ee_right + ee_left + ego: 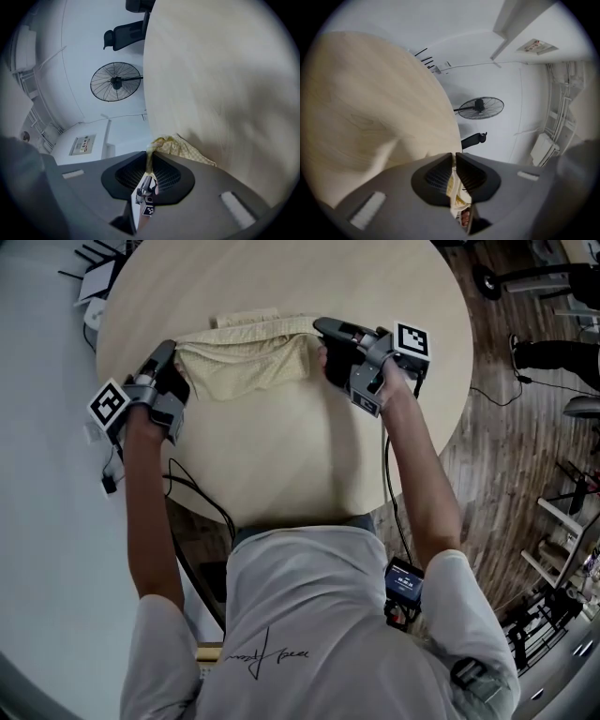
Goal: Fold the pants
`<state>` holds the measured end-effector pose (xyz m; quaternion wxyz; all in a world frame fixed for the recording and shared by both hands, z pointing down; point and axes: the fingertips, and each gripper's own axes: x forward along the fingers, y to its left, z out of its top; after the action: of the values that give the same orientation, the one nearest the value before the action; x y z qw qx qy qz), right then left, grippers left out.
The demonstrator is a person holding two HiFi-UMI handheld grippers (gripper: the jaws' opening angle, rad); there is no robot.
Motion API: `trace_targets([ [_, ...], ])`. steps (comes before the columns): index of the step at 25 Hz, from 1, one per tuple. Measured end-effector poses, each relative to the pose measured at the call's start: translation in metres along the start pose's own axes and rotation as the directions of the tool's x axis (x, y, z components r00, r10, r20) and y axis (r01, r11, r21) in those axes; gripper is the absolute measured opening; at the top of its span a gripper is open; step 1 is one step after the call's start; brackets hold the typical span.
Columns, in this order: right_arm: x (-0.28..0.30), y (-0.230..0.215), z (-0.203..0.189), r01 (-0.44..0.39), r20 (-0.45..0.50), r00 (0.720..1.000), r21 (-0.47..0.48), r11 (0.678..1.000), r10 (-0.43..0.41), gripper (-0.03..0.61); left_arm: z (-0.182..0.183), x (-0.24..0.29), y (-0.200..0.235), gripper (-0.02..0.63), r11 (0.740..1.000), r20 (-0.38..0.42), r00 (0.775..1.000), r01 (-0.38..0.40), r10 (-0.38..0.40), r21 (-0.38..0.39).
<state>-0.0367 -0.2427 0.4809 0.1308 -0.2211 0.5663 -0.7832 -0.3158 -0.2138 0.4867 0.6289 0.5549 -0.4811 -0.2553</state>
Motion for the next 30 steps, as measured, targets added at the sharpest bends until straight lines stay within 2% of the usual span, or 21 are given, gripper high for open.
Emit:
trace_targets([
  [4,0.008,-0.006,0.012,-0.03,0.028,0.999,0.036,0.999,0.029,0.037,0.005,0.013,0.007,0.08,0.996,0.031,0.999,0.029,-0.026,-0.087],
  [6,0.015,-0.009,0.025,-0.037,0.07,0.997,0.056,0.998,0.033,0.035,0.009,0.025,0.009,0.08,0.992,0.038,0.998,0.051,-0.047,-0.118],
  [9,0.031,-0.007,0.053,-0.093,0.142,0.986,0.076,0.993,0.081,0.042,0.024,0.048,0.015,0.081,0.981,0.075,0.995,0.081,-0.069,-0.179],
  [12,0.039,-0.002,0.07,-0.152,0.206,0.969,0.081,0.985,0.133,0.094,0.032,0.061,0.017,0.08,0.963,0.138,0.986,0.129,-0.098,-0.238],
  [14,0.037,0.001,0.074,-0.167,0.238,0.96,0.075,0.983,0.145,0.134,0.036,0.062,0.013,0.106,0.953,0.182,0.976,0.163,-0.119,-0.254],
  [16,0.032,0.004,0.078,-0.177,0.262,0.953,0.069,0.982,0.154,0.152,0.038,0.062,0.008,0.167,0.953,0.209,0.97,0.175,-0.124,-0.248],
  [17,0.029,0.006,0.079,-0.184,0.269,0.95,0.065,0.981,0.161,0.152,0.039,0.061,0.006,0.175,0.954,0.216,0.968,0.177,-0.125,-0.24],
  [22,0.013,0.008,0.065,-0.214,0.26,0.945,0.032,0.976,0.199,0.151,0.038,0.042,0.0,0.175,0.96,0.235,0.96,0.201,-0.153,-0.194],
  [30,-0.001,0.011,0.045,-0.218,0.241,0.947,-0.001,0.976,0.212,0.15,0.034,0.017,-0.016,0.175,0.971,0.203,0.96,0.216,-0.191,-0.108],
])
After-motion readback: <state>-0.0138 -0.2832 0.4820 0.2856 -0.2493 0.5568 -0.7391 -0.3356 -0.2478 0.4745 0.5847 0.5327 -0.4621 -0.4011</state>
